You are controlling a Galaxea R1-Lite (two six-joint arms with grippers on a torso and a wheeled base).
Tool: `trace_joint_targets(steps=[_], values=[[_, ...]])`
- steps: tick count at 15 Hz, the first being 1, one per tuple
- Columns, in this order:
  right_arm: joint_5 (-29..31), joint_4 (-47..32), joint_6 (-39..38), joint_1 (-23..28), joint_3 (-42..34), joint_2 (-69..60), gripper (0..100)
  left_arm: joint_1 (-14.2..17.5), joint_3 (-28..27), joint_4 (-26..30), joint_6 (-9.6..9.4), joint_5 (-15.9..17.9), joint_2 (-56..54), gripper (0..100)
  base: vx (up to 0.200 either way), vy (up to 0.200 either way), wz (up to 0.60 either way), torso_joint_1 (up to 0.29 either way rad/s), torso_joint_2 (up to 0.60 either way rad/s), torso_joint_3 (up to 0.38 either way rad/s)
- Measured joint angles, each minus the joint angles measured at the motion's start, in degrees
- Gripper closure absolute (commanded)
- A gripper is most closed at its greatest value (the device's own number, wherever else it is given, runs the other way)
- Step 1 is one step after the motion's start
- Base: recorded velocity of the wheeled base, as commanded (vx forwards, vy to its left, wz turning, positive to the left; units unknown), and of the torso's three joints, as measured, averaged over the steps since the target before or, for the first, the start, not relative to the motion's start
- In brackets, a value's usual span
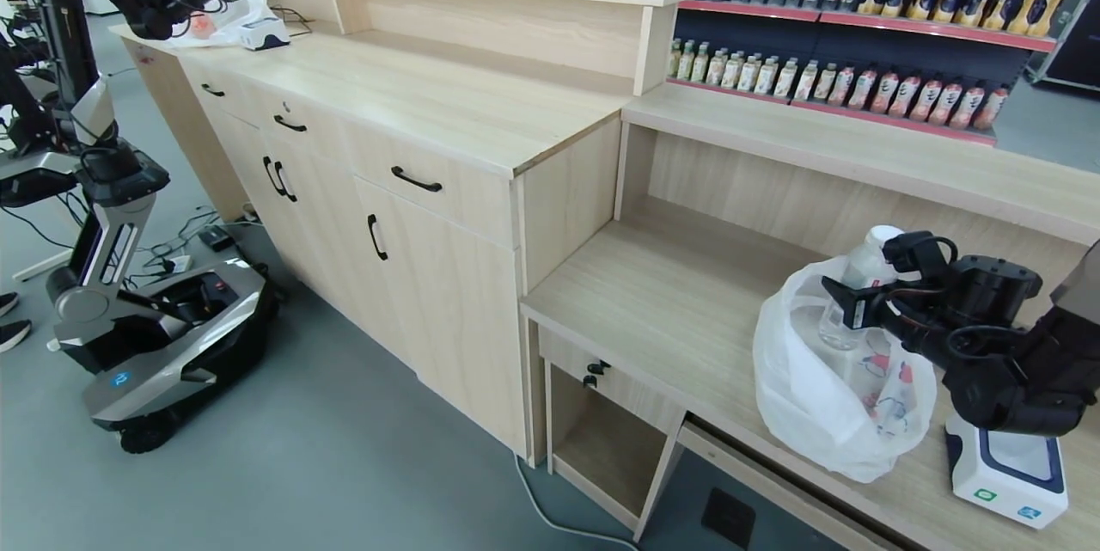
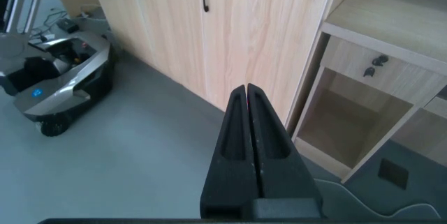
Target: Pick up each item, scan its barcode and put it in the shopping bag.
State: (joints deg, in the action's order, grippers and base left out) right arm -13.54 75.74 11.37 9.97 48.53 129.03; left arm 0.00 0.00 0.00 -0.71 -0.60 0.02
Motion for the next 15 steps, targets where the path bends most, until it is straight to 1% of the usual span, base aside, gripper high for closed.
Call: trace_joint_targets(steps=[7, 15], values=[[-0.16, -0.72, -0.07, -0.69, 8.08, 6.28, 100, 0.0, 0.0, 0.0, 0.02, 0.02, 0.0, 100, 0.0, 0.0, 0.0, 0.0, 0.0, 0.0], [-0.16, -0.55, 0.0, -0.74, 9.09, 9.9, 100, 0.0, 0.0, 0.0, 0.0, 0.02, 0.0, 100, 0.0, 0.0, 0.0, 0.0, 0.0, 0.0]])
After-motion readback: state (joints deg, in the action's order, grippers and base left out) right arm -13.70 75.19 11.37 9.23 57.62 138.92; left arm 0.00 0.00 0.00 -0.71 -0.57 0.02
